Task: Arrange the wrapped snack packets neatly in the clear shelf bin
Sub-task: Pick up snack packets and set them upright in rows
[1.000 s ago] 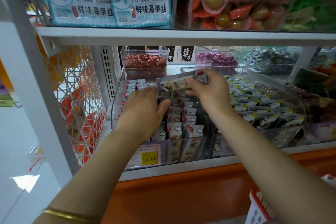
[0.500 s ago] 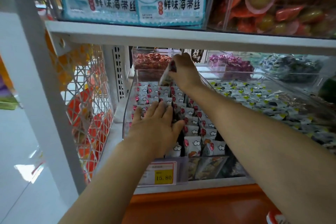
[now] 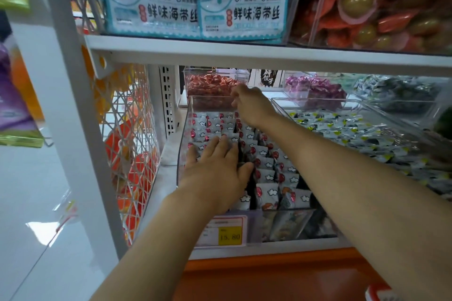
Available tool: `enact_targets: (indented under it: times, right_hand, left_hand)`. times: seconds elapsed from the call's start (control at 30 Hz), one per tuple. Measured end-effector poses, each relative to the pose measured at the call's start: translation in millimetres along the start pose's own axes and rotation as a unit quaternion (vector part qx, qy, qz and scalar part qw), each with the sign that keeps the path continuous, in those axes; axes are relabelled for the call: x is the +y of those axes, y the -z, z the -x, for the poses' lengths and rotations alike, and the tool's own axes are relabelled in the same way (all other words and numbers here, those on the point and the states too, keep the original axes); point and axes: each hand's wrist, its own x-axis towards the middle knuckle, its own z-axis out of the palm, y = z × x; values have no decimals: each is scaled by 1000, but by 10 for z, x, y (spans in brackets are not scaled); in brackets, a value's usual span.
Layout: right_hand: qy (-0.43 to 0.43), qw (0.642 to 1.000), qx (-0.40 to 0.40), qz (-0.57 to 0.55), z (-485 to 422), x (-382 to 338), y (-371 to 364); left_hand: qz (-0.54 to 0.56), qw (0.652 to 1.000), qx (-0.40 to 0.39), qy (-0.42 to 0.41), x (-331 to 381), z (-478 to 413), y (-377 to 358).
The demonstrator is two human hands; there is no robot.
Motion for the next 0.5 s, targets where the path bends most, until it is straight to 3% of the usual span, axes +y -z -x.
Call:
enact_targets:
  times: [0.27,0.4,0.5]
  right_hand:
    - [7,979,53,-196,1272,12,502]
    - [13,987,19,-161,1691,-4,632]
    - [32,997,10,-66,1795,-34,614]
  left_hand:
    - [12,999,40,-25,55,296,24]
    - [3,999,22,-31,53,410,2]
    - [-10,999,11,-38,63,446,-19]
